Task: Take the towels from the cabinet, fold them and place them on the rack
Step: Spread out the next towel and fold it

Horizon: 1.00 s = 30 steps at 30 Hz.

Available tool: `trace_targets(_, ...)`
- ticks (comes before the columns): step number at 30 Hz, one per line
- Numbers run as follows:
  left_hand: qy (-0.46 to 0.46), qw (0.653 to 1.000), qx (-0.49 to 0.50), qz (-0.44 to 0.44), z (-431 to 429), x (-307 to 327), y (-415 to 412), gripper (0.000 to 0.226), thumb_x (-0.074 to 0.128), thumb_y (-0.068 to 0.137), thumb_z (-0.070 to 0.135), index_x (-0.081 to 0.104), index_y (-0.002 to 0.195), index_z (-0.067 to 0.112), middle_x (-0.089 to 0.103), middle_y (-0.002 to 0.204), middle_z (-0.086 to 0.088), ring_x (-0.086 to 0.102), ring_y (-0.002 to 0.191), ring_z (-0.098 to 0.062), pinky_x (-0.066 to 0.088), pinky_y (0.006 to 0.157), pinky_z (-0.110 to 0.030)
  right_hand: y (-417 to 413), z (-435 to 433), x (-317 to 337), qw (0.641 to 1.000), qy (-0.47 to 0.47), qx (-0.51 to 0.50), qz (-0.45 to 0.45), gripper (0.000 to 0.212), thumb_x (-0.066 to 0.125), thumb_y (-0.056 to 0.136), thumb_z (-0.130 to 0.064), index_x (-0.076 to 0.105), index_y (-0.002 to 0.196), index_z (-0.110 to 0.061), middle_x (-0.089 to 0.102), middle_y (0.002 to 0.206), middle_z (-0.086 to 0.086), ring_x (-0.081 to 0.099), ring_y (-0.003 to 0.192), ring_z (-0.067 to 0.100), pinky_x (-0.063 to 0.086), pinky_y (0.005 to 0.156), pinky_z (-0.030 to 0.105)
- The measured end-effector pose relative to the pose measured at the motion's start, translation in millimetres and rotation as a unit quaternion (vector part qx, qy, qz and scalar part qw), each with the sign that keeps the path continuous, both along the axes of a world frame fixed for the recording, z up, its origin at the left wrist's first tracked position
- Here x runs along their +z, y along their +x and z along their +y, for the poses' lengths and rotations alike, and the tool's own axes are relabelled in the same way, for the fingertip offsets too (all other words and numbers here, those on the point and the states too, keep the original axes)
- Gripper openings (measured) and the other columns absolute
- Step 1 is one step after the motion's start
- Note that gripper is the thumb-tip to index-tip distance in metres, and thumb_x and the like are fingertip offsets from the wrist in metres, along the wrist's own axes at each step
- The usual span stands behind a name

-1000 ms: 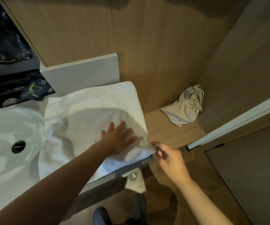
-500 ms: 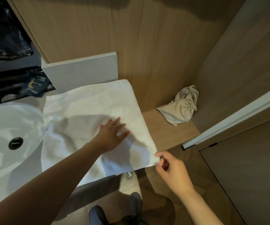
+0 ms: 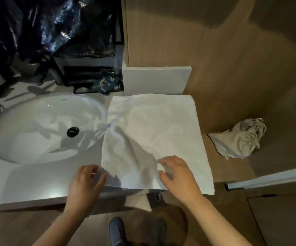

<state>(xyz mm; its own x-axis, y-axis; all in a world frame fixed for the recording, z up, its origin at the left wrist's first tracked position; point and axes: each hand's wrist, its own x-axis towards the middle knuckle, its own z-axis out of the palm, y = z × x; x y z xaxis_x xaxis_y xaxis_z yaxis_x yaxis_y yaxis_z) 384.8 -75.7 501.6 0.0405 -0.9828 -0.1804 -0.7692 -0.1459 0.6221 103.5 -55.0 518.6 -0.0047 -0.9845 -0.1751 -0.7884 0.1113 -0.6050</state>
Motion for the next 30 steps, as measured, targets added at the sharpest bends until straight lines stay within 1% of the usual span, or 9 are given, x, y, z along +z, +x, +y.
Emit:
trace_targets(4, 0.033, 0.999, 0.015, 0.041, 14, -6, 9, 0.018, 0.067, 0.085, 0.039, 0.061, 0.097, 0.026, 0.061, 0.094, 0.008, 0.059, 0.081, -0.003, 0.047, 0.068, -0.017, 36, -17, -10, 0.997, 0.054, 0.048, 0.027, 0.051, 0.051, 0.098, -0.047, 0.041, 0.147, -0.036, 0.029, 0.159, -0.012, 0.025, 0.146, 0.010, 0.022, 0.118, 0.027)
trace_targets(8, 0.054, 0.995, 0.023, 0.086, 11, -13, 2, 0.028, 0.065, 0.087, 0.040, 0.059, 0.109, 0.023, 0.057, 0.102, 0.004, 0.059, 0.084, -0.007, 0.052, 0.072, -0.021, 44, -19, -16, 0.993, 0.085, 0.072, 0.044, 0.053, 0.045, 0.100, -0.048, 0.034, 0.151, -0.036, 0.018, 0.163, -0.012, 0.010, 0.151, 0.013, 0.014, 0.123, 0.034)
trace_targets(13, 0.093, 0.982, 0.022, 0.161, -22, -11, -6, 0.035, 0.060, 0.090, 0.043, 0.060, 0.115, 0.019, 0.059, 0.108, -0.006, 0.062, 0.087, -0.020, 0.056, 0.080, -0.037, 41, -18, -15, 0.991, 0.104, 0.073, 0.044, 0.054, 0.042, 0.100, -0.051, 0.032, 0.151, -0.038, 0.016, 0.162, -0.017, 0.007, 0.151, 0.010, 0.016, 0.123, 0.034)
trace_targets(18, 0.103, 0.960, 0.090, 0.244, -51, 1, -14, 0.017, 0.063, 0.091, 0.033, 0.060, 0.099, 0.018, 0.066, 0.099, -0.006, 0.065, 0.090, -0.027, 0.056, 0.083, -0.041, 40, -21, -14, 0.992, 0.107, 0.069, 0.024, 0.052, 0.043, 0.100, -0.050, 0.034, 0.150, -0.036, 0.018, 0.162, -0.017, 0.007, 0.151, 0.008, 0.013, 0.121, 0.029)
trace_targets(20, 0.104, 0.950, 0.089, 0.280, -52, 9, -16, 0.019, 0.064, 0.090, 0.032, 0.058, 0.093, 0.015, 0.069, 0.093, -0.010, 0.068, 0.087, -0.031, 0.056, 0.081, -0.047, 41, -22, -16, 0.992, 0.109, 0.065, 0.021, 0.051, 0.043, 0.100, -0.050, 0.035, 0.149, -0.037, 0.018, 0.161, -0.017, 0.007, 0.151, 0.008, 0.013, 0.120, 0.028)
trace_targets(22, 0.114, 0.951, 0.048, 0.284, -45, 15, -16, 0.025, 0.064, 0.090, 0.034, 0.057, 0.100, 0.011, 0.070, 0.097, -0.012, 0.068, 0.088, -0.031, 0.055, 0.083, -0.050, 41, -22, -18, 0.992, 0.109, 0.064, 0.029, 0.051, 0.043, 0.100, -0.050, 0.035, 0.149, -0.037, 0.018, 0.162, -0.017, 0.007, 0.151, 0.008, 0.013, 0.120, 0.029)
trace_targets(25, 0.138, 0.949, -0.005, 0.284, -29, 20, -14, 0.035, 0.061, 0.089, 0.038, 0.056, 0.114, 0.014, 0.067, 0.109, -0.005, 0.067, 0.096, -0.023, 0.056, 0.088, -0.045, 42, -23, -17, 0.991, 0.113, 0.063, 0.036, 0.050, 0.042, 0.101, -0.049, 0.036, 0.149, -0.036, 0.018, 0.162, -0.016, 0.007, 0.151, 0.010, 0.014, 0.122, 0.032)
trace_targets(28, 0.189, 0.902, 0.027, 0.388, -27, 24, -18, 0.044, 0.058, 0.091, 0.034, 0.047, 0.132, 0.020, 0.063, 0.121, -0.006, 0.065, 0.104, -0.023, 0.056, 0.090, -0.041, 42, -23, -15, 0.991, 0.114, 0.063, 0.037, 0.050, 0.041, 0.101, -0.049, 0.037, 0.149, -0.036, 0.019, 0.162, -0.016, 0.008, 0.151, 0.010, 0.016, 0.123, 0.033)
trace_targets(30, 0.212, 0.873, 0.063, 0.435, -36, 25, -21, 0.041, 0.057, 0.094, 0.028, 0.047, 0.133, 0.018, 0.062, 0.123, -0.010, 0.064, 0.107, -0.028, 0.053, 0.094, -0.046, 43, -23, -15, 0.991, 0.116, 0.062, 0.038, 0.049, 0.041, 0.101, -0.050, 0.036, 0.148, -0.037, 0.019, 0.162, -0.016, 0.009, 0.151, 0.010, 0.016, 0.123, 0.033)
